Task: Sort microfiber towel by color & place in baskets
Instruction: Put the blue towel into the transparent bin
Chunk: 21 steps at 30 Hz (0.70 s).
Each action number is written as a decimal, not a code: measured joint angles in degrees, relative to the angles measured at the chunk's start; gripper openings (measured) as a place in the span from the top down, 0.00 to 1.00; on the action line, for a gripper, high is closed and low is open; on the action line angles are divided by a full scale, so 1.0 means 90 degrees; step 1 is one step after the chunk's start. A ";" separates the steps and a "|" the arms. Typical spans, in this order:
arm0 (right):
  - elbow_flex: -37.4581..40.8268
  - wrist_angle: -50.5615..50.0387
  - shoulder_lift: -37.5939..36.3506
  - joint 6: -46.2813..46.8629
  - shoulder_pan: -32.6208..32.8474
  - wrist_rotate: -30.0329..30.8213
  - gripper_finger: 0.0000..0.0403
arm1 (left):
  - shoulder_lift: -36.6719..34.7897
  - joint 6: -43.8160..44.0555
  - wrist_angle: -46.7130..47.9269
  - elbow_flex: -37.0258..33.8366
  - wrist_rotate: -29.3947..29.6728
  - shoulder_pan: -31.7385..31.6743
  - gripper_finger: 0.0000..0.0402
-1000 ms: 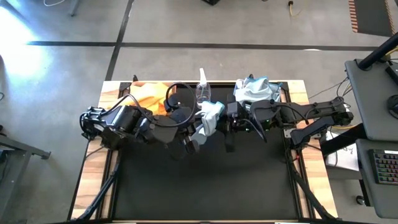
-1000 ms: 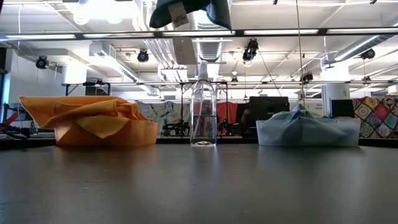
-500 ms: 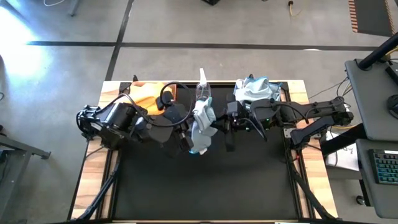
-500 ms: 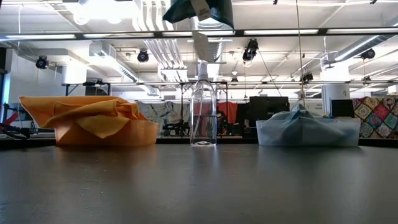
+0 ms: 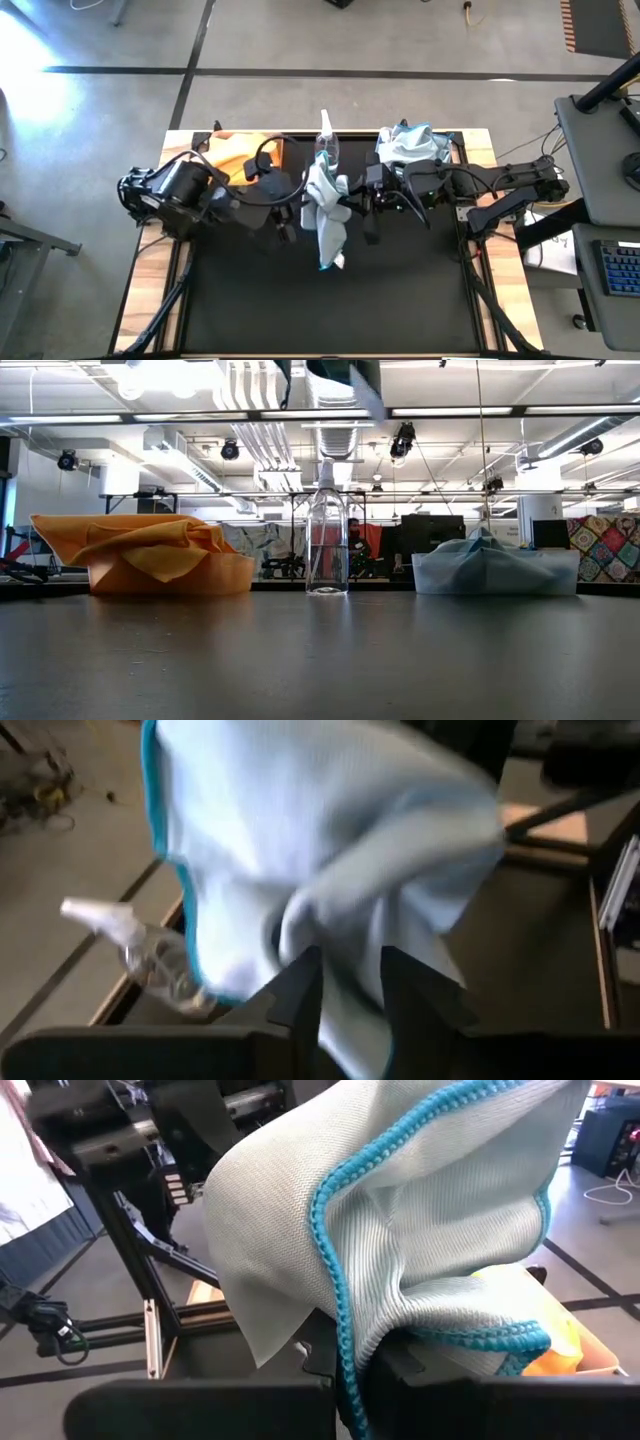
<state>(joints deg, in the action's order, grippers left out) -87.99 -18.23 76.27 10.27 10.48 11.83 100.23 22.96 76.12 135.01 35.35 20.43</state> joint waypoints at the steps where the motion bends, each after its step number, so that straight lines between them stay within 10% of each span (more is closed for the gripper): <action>1: 0.0000 -0.0010 0.0000 -0.0001 0.0000 0.0010 0.97 | -0.0001 0.0118 0.0169 0.0001 -0.0040 0.0000 0.77; 13: 0.0010 -0.0418 -0.0264 0.0021 0.0000 0.0124 0.97 | 0.0000 0.1295 0.1532 -0.0002 -0.0995 0.0066 0.67; 21: 0.0010 -0.1871 -0.0887 0.0510 -0.0002 0.2451 0.97 | -0.0096 0.1339 0.1547 -0.0002 -0.1000 0.0204 0.67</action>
<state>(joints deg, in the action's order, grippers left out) -87.90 -35.06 68.29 14.86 10.46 33.89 99.37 35.02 90.04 135.00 26.35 22.26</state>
